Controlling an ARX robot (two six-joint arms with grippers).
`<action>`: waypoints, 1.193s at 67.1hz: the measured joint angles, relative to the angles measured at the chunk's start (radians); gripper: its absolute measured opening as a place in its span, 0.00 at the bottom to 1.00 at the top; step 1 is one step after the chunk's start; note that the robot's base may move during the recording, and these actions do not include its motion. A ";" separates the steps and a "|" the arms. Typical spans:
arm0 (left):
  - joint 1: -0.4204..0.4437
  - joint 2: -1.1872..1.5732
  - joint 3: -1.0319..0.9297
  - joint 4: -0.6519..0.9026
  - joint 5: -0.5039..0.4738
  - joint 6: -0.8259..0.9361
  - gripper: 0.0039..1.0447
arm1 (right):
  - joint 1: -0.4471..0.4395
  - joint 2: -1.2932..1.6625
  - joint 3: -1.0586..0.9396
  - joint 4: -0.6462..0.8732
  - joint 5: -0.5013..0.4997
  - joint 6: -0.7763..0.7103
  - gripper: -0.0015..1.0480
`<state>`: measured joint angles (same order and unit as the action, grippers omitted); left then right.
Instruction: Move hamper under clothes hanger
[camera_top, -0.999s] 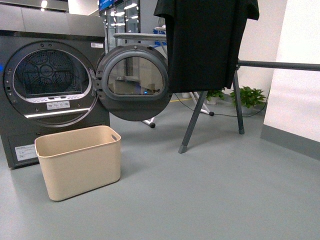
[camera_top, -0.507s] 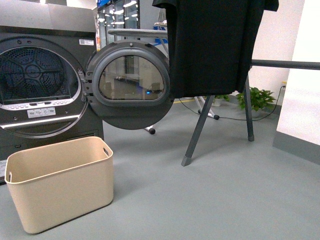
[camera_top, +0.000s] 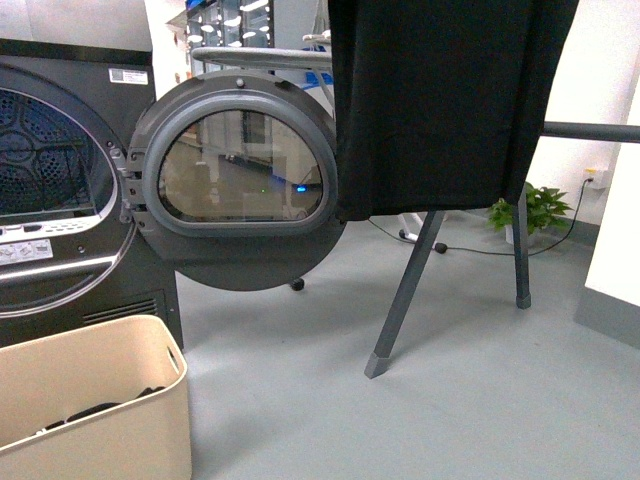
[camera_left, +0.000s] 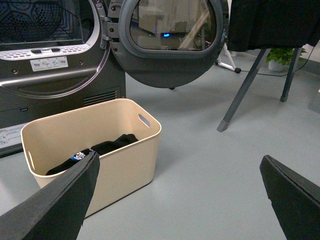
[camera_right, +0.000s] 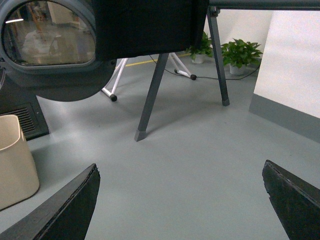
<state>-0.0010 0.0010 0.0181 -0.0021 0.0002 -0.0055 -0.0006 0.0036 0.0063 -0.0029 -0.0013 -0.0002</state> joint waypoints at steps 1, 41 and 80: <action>0.000 0.000 0.000 0.000 0.000 0.000 0.94 | 0.000 0.000 0.000 0.000 -0.002 0.000 0.92; 0.000 0.000 0.000 0.001 0.001 0.000 0.94 | 0.000 0.000 0.000 0.000 0.000 0.000 0.92; 0.000 0.003 0.000 0.001 0.003 0.000 0.94 | -0.001 0.000 0.000 0.000 0.004 0.000 0.92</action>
<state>-0.0013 0.0044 0.0181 -0.0013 0.0036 -0.0051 -0.0013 0.0036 0.0059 -0.0032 0.0029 0.0002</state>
